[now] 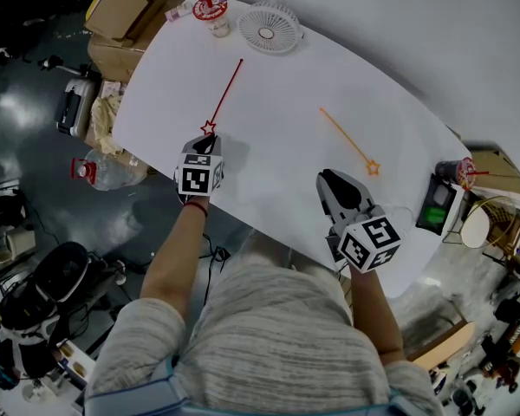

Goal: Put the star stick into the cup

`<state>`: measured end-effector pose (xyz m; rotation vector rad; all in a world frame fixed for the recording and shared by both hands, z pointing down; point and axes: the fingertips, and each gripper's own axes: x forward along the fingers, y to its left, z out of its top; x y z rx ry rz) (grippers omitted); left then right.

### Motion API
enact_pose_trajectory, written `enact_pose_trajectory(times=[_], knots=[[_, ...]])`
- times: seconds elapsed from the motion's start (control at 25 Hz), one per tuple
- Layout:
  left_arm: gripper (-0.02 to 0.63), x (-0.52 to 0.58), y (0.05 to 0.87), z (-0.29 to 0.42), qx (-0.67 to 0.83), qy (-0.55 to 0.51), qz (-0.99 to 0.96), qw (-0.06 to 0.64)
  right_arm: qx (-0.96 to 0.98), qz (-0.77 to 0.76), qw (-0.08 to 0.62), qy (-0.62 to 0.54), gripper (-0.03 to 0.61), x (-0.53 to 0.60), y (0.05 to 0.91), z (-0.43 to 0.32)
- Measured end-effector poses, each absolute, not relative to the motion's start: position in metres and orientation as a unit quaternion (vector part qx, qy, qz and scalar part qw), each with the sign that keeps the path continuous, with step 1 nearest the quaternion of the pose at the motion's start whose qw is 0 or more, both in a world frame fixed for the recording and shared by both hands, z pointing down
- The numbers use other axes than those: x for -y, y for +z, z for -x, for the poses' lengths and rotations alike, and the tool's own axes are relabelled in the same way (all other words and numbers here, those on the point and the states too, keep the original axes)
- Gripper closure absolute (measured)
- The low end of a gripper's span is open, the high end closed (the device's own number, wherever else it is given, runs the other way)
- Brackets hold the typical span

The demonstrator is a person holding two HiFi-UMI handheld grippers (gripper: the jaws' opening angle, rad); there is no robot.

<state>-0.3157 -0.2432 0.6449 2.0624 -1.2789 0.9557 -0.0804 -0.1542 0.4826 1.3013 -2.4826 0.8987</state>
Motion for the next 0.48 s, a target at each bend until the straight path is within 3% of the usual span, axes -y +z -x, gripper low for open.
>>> enact_pose_trajectory(times=[0.12, 0.24, 0.48], knots=[[0.586, 0.247, 0.647, 0.320, 0.475, 0.358, -0.761, 0.259, 0.839, -0.440, 0.100, 0.304, 0.568, 0.153, 0.484, 0.081], [0.511, 0.252, 0.649, 0.323, 0.473, 0.364, -0.759, 0.259, 0.839, -0.439, 0.101, 0.305, 0.568, 0.153, 0.485, 0.082], [0.503, 0.270, 0.661, 0.331, 0.464, 0.400, -0.752, 0.243, 0.839, -0.438, 0.103, 0.306, 0.567, 0.153, 0.488, 0.084]])
